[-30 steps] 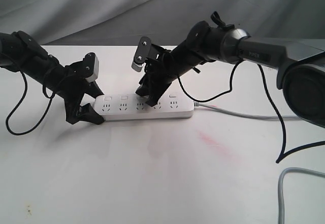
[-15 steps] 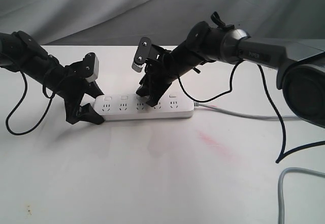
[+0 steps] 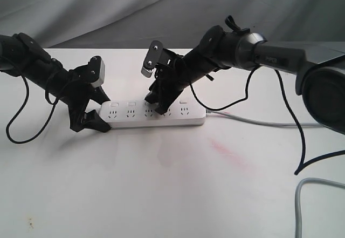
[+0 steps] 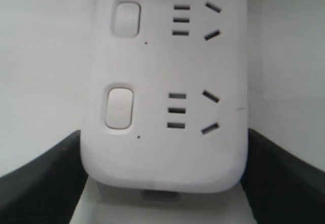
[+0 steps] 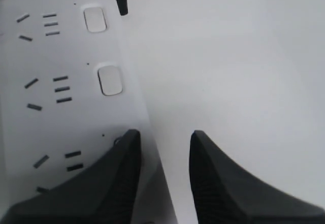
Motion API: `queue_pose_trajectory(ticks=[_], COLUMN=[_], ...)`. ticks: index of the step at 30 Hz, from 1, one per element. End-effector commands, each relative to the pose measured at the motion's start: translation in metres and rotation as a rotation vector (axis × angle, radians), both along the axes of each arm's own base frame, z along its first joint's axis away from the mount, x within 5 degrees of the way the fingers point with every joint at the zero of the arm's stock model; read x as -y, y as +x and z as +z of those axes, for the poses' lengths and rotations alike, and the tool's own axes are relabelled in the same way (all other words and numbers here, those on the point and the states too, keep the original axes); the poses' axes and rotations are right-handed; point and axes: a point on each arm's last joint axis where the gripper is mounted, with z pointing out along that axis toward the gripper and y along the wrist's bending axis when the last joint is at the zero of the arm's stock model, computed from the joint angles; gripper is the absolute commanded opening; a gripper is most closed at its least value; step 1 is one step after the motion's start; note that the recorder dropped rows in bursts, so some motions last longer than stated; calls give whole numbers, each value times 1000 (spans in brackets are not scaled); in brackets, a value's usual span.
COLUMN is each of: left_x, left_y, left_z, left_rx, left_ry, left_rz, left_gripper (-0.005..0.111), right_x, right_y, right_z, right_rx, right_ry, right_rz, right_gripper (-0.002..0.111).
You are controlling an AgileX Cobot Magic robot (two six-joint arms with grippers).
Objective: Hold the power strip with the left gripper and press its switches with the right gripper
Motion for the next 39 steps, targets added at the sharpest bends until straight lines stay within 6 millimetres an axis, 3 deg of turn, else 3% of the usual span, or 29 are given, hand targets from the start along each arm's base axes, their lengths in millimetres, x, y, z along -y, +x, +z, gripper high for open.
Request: queue_pose_trajectory(ticks=[1, 4, 8, 12, 21, 39], left_x=[0, 0, 0, 0, 0, 0], left_y=[2, 2, 2, 2, 2, 2], left_z=[3, 3, 3, 3, 3, 3], left_rx=[12, 12, 12, 12, 12, 12], left_ry=[-1, -1, -1, -1, -1, -1], left_rz=[14, 14, 14, 14, 14, 14], left_gripper=[53, 53, 53, 53, 53, 53], right_x=[7, 5, -3, 5, 27, 36], right_y=[-9, -8, -6, -9, -7, -3], right_z=[-28, -25, 19, 36, 31, 26], right_rx=[-60, -60, 29, 28, -15, 6], right_ry=[-73, -48, 18, 15, 4, -17], right_rz=[47, 32, 13, 40, 2, -32], right_gripper=[32, 32, 32, 32, 32, 32])
